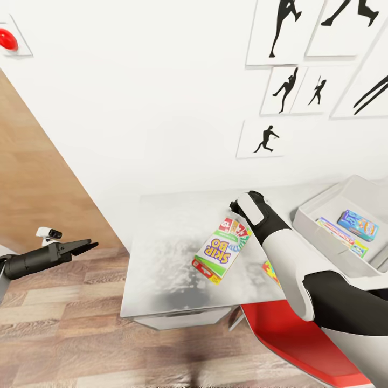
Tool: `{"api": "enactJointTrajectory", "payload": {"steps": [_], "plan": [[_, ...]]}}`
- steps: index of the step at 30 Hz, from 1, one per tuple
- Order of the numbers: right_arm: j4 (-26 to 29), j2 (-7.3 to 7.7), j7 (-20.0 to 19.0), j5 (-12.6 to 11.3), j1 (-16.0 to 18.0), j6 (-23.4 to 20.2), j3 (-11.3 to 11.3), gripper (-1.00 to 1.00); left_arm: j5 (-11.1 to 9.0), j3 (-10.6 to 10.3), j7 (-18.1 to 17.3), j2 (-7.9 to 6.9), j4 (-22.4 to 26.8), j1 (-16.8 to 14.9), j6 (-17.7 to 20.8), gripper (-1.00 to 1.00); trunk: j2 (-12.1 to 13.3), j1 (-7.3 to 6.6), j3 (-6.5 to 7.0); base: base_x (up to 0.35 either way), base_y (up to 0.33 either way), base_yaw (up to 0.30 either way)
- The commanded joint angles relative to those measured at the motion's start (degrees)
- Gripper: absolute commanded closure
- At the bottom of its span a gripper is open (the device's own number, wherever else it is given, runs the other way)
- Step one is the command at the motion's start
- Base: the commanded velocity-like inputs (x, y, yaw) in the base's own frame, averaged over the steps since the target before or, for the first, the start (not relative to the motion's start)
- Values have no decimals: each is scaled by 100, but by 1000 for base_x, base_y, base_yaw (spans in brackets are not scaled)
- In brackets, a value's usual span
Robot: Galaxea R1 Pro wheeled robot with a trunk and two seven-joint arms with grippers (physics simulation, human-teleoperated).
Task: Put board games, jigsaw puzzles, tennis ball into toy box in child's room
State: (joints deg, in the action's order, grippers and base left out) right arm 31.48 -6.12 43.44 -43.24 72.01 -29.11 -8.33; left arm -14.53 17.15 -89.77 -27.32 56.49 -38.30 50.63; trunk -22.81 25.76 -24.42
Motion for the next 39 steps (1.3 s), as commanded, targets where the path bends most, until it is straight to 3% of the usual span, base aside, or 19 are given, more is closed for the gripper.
{"api": "enactJointTrajectory", "payload": {"steps": [1,15,39], "plan": [[7,5,45,-39,28,-24,-29,-100,-1,-1,-23,-2,1,-3,61,-100,-11,3,-19,0,0,0],[-98,-5,67,-52,424,-37,-24,-100,-6,-4,-23,-2,2,-2,61,-100,-11,3,-151,0,0,0],[-212,9,68,-53,463,-25,-28,-100,-6,-1,-23,-3,2,-2,60,-100,-11,3,-377,0,0,0]]}}
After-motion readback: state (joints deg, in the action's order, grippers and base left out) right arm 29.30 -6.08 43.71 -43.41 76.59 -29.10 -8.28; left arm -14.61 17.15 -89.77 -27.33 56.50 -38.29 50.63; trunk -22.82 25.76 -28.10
